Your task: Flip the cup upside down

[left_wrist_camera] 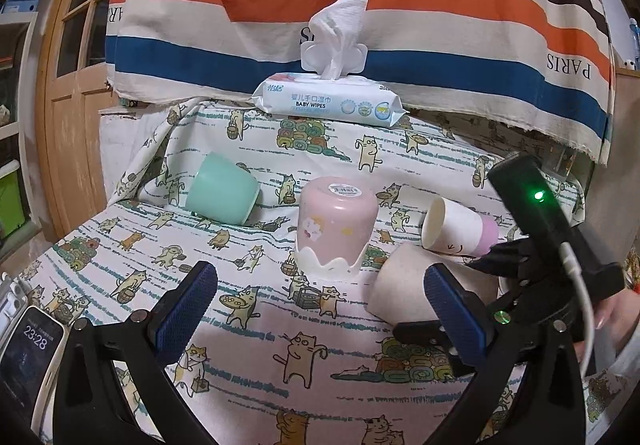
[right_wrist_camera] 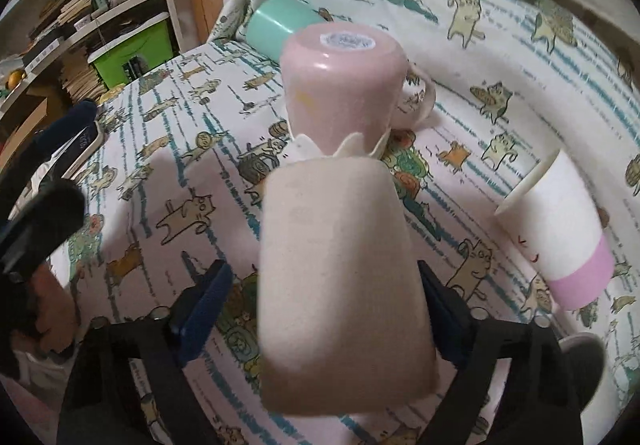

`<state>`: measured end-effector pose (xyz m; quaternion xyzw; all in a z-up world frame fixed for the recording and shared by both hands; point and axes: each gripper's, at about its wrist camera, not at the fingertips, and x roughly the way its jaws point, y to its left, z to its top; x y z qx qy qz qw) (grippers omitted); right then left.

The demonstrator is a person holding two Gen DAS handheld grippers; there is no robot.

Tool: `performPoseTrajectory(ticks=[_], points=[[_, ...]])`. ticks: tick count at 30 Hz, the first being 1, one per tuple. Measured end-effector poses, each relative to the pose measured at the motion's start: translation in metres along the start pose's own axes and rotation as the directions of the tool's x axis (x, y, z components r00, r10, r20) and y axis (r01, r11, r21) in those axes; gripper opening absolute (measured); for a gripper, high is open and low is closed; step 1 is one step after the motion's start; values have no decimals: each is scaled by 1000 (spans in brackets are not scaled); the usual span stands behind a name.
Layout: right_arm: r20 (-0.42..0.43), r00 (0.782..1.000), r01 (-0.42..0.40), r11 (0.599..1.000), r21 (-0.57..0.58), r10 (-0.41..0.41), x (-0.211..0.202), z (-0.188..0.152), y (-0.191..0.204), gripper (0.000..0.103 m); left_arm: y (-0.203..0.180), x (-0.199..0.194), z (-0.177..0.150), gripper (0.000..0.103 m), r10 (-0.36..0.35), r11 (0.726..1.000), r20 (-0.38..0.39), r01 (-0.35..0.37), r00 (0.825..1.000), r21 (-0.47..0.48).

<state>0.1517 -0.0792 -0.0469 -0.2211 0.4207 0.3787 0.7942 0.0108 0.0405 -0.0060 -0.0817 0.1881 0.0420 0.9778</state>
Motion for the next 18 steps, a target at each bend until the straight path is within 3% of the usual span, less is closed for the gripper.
performPoseTrajectory(ticks=[2, 5, 9, 15, 18], points=[[3, 1000, 8, 1000, 23, -8, 2, 0, -4, 72, 0, 0, 0, 103, 0, 1000, -2, 0, 1000, -1], [16, 1000, -9, 996, 86, 8, 1, -3, -9, 71, 0, 0, 0, 103, 0, 1000, -1, 0, 1000, -2], [64, 997, 20, 979, 203, -34, -8, -18, -10, 70, 0, 0, -1, 103, -1, 1000, 0, 1, 1000, -7], [132, 980, 108, 952, 288, -151, -44, -40, -7, 70, -2, 0, -1, 103, -2, 1000, 0, 2, 1000, 6], [125, 968, 169, 932, 321, -219, -62, -47, -8, 70, -2, 0, -1, 103, 0, 1000, -1, 0, 1000, 8]])
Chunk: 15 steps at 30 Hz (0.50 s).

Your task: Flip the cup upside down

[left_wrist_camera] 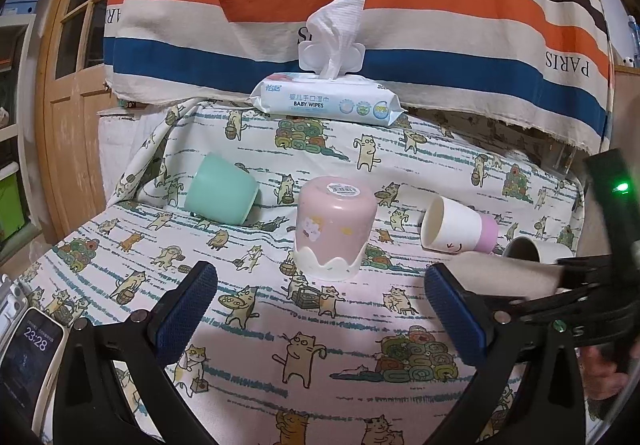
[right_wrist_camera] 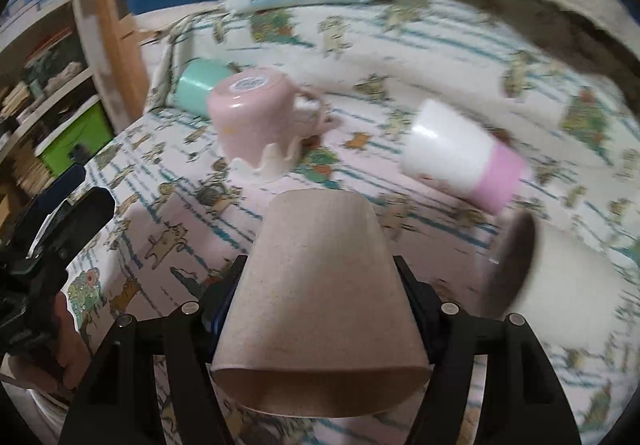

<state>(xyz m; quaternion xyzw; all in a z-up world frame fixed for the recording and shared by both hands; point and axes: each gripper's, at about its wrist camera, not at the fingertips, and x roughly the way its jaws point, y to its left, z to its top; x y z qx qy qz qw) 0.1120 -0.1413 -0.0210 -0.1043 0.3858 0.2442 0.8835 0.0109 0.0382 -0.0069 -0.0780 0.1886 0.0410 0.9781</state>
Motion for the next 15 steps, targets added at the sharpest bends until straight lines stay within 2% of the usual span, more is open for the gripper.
performPoseTrajectory(ticks=[5, 8, 12, 15], points=[[-11, 992, 123, 989, 79, -122, -16, -14, -9, 70, 1, 0, 0, 103, 4, 1000, -1, -4, 1000, -9], [-15, 972, 234, 964, 127, -234, -21, -27, -9, 70, 2, 0, 0, 103, 4, 1000, -3, -4, 1000, -14], [-43, 967, 254, 954, 162, -250, -19, -41, -2, 70, 2, 2, 0, 103, 4, 1000, -10, -4, 1000, -13], [-81, 948, 317, 934, 166, -307, -17, -46, 3, 70, 2, 2, 0, 103, 0, 1000, -12, 0, 1000, -13]])
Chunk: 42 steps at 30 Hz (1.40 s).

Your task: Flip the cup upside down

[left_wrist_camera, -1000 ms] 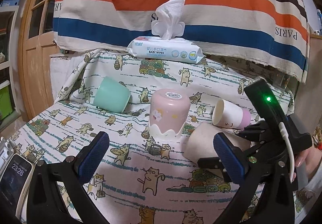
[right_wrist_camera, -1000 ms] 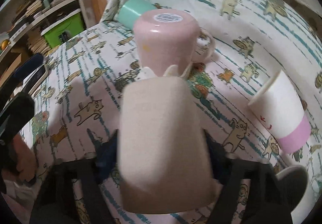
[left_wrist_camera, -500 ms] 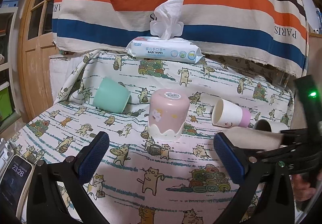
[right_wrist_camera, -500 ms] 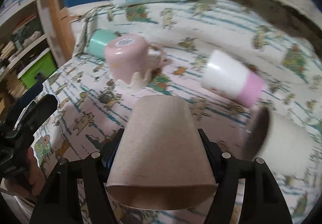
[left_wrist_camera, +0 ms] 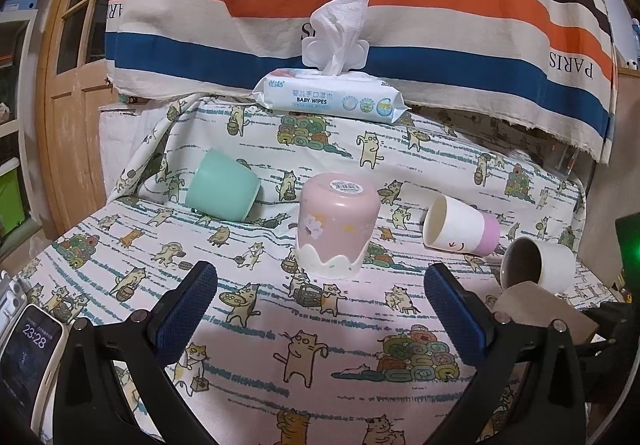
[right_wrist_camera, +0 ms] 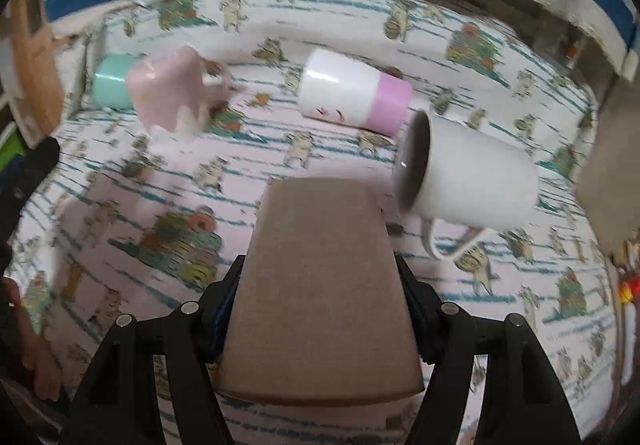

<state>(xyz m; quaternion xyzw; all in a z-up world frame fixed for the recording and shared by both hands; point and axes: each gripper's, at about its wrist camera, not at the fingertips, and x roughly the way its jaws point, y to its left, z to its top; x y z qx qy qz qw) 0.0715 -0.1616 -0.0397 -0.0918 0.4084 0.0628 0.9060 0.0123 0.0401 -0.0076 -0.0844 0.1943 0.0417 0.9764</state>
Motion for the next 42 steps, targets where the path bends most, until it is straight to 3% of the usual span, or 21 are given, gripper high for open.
performPoseTrajectory(ticks=[2, 5, 14, 16, 18, 20, 22, 26, 29, 33, 39, 42], points=[[4, 1000, -29, 999, -14, 29, -3, -2, 2, 70, 0, 0, 0, 103, -3, 1000, -3, 3, 1000, 2], [15, 998, -68, 998, -15, 69, -11, -3, 1, 86, -1, 1, 1, 103, -3, 1000, -4, 3, 1000, 5], [189, 968, -172, 985, 35, 162, -45, -3, -43, 87, -2, 1, 0, 103, -1, 1000, -8, 1, 1000, 6], [251, 957, -156, 987, 29, 144, -50, -5, -54, 87, -2, 1, 0, 103, -1, 1000, -5, 1, 1000, 6], [321, 945, -72, 997, 30, 59, -55, -7, -67, 89, -2, 0, 0, 103, 8, 1000, 6, -8, 1000, 7], [385, 922, 21, 997, 74, -48, -59, -11, -80, 95, -3, -3, 0, 103, 22, 1000, 22, -23, 1000, 12], [441, 895, 30, 995, 97, -71, -63, -17, -93, 103, -5, -5, 0, 103, 25, 999, 36, -26, 999, 22], [544, 833, 51, 993, 108, -102, -72, -33, -110, 103, -11, -7, -1, 103, 21, 998, 49, -24, 999, 64], [584, 803, 68, 992, 106, -117, -76, -42, -114, 103, -19, -11, -2, 103, 23, 994, 68, -30, 997, 103], [584, 803, 46, 989, 142, -122, -71, -49, -125, 103, -27, -19, -4, 103, 24, 989, 112, -40, 993, 142], [600, 795, -4, 988, 156, -91, -71, -57, -134, 103, -26, -19, -3, 103, 18, 990, 108, -32, 994, 136], [586, 809, -37, 989, 142, -54, -69, -57, -136, 103, -28, -18, -4, 103, 19, 989, 106, -34, 994, 141]])
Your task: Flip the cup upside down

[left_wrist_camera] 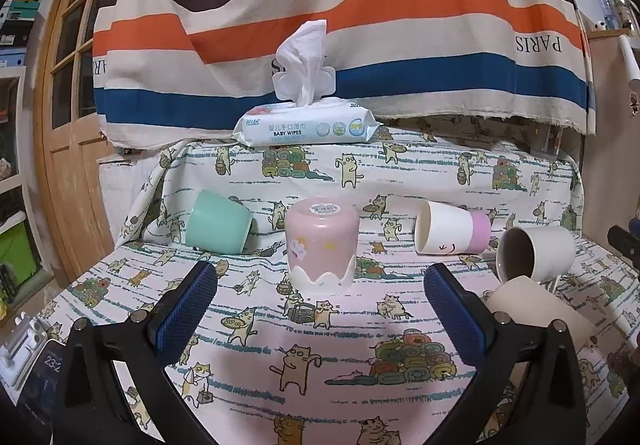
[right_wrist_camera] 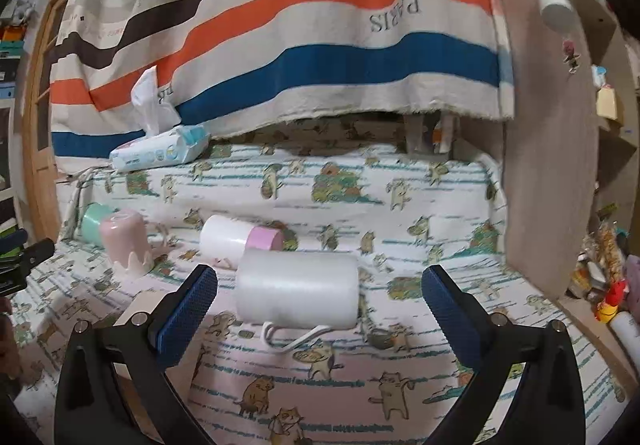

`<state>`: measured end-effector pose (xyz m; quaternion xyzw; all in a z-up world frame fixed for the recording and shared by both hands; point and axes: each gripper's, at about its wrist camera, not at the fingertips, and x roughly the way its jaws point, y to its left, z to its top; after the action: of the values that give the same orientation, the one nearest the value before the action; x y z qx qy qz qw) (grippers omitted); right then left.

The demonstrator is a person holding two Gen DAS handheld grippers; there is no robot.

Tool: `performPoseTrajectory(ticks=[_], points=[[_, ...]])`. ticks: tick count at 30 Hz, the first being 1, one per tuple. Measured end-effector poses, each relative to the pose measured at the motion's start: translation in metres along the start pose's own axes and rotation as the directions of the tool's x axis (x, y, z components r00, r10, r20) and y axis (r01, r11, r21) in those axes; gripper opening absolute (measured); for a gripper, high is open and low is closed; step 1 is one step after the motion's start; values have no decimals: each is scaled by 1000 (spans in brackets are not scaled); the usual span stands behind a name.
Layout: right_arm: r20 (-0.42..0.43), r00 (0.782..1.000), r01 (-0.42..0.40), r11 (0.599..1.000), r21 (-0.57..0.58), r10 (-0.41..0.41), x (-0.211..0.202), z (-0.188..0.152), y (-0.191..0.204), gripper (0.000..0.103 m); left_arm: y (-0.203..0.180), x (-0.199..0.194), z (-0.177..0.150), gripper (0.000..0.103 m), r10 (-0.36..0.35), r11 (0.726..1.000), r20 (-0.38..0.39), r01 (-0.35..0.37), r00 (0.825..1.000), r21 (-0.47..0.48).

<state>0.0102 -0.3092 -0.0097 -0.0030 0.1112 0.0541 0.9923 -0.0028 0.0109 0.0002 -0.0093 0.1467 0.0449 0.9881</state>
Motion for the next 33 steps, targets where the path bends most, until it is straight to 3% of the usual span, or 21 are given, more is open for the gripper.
performPoseTrajectory(ticks=[2, 14, 15, 17, 18, 19, 22, 27, 30, 31, 33], points=[[-37, 999, -22, 1000, -2, 22, 5, -1, 1, 103, 0, -1, 0, 103, 0, 1000, 2, 0, 1000, -2], [-26, 999, 48, 999, -15, -48, 0, -3, 8, 103, 3, 0, 0, 103, 27, 999, -1, -27, 1000, -19], [-24, 998, 50, 999, -15, -50, -1, -3, 8, 103, 4, 0, -1, 103, 13, 1000, -8, -13, 1000, -23], [-22, 998, 58, 998, -13, -59, -2, -3, 7, 103, 7, 0, -2, 103, -82, 996, -43, 79, 996, -50], [-22, 998, 64, 998, -10, -64, -3, -3, 7, 103, 6, -1, -3, 103, -151, 987, -66, 146, 986, -66], [-22, 997, 73, 997, -7, -73, -3, -3, 6, 103, 3, -1, -3, 103, -173, 984, -100, 166, 980, -70], [-24, 994, 111, 994, 2, -111, -3, -3, 3, 103, -19, 6, 4, 103, -169, 986, -244, 164, 955, -41], [-21, 990, 142, 990, 12, -142, -4, -3, 0, 103, -56, 18, 28, 103, -279, 960, -379, 247, 882, -132], [-23, 987, 157, 987, 15, -157, -3, -3, -1, 103, -86, 33, 40, 103, -205, 979, -452, 193, 868, -72], [-22, 987, 157, 988, 15, -156, -4, -2, -1, 103, -94, 39, 42, 103, -193, 981, -476, 183, 858, -67], [-22, 987, 157, 988, 15, -156, -4, -2, -1, 103, -106, 55, 42, 103, -219, 976, -528, 195, 820, -101]])
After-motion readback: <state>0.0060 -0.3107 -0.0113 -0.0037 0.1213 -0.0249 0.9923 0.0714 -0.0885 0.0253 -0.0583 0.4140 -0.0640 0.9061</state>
